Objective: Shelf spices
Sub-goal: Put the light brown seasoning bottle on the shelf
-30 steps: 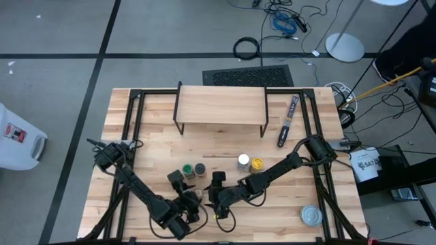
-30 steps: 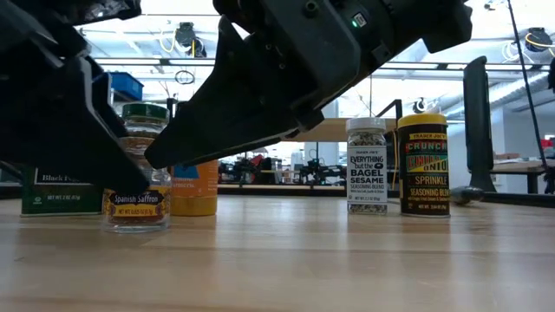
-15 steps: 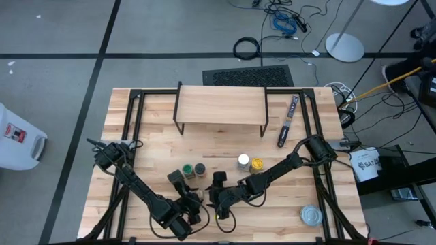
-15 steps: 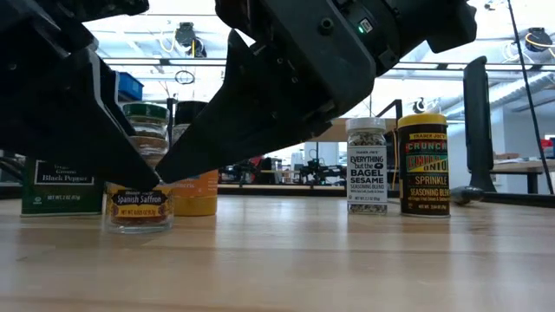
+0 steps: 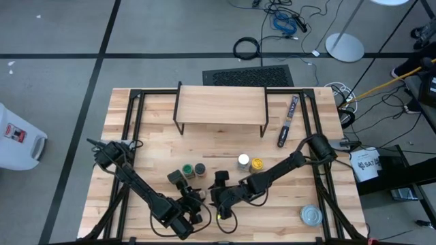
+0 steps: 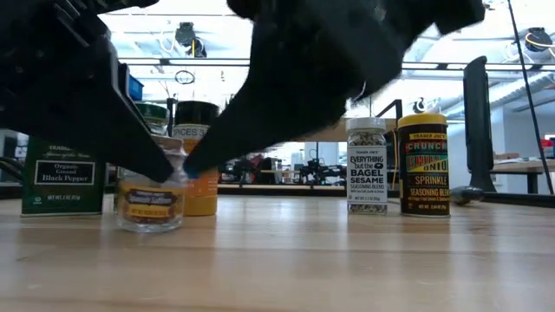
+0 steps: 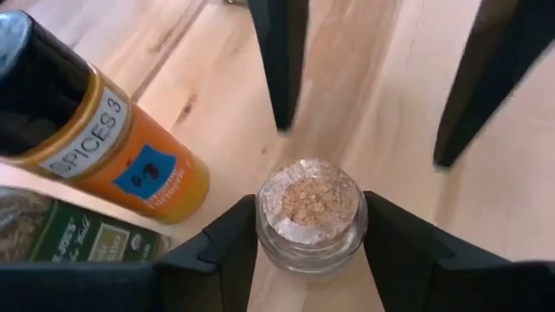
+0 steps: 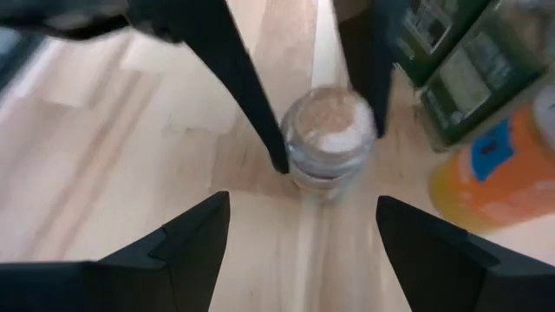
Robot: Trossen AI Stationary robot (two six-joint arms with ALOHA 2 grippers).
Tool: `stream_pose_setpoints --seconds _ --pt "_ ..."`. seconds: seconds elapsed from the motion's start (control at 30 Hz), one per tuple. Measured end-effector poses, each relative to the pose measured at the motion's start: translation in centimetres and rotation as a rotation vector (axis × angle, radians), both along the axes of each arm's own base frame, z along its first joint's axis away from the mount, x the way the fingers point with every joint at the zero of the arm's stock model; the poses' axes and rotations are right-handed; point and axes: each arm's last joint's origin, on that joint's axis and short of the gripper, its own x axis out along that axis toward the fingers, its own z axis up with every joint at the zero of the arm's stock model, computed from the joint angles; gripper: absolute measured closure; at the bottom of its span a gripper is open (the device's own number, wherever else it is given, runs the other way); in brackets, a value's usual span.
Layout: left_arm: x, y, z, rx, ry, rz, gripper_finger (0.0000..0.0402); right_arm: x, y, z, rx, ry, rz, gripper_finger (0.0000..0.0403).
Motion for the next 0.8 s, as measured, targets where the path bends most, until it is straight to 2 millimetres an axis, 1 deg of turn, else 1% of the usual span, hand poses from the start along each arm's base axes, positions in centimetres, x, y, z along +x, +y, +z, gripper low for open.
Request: stream_pose_setpoints --seconds 0.07,0.23,0.3,0.4,0.53,0.63,0.8 --pt "-0.3 -0.2 0.5 -0.017 -0.001 -0.010 0.0219 -0.5 0.0 1.1 -0.002 0.009 0.003 0.0124" --pt "-1.2 -0.7 2.5 -0.060 -0.039 -0.037 0.0221 -1.8 0.1 3.8 -0.006 0.018 0.018 0.0124" --pt "-1.7 -1.0 3.3 -0.079 -0.055 -0.052 0.0221 -2.4 0.2 4.9 -0.006 0.018 0.027 0.0124" --pt "-2.8 -1.7 4.5 -0.122 -0.086 -0.066 0.0222 -3.3 0.5 6.0 -0.016 0.033 0.044 0.0124" --pt "-4.8 -2.4 5.8 -0.153 -0.118 -0.072 0.0222 -4.3 0.9 7.4 -0.024 0.032 0.075 0.0124" --pt "-6.6 -2.8 6.8 -0.164 -0.145 -0.062 0.0223 -4.8 1.2 8.0 -0.033 0.030 0.097 0.0124" --pt "-9.7 -3.3 7.3 -0.195 -0.154 -0.018 0.0223 -5.2 1.3 8.5 -0.030 0.022 0.105 0.0124"
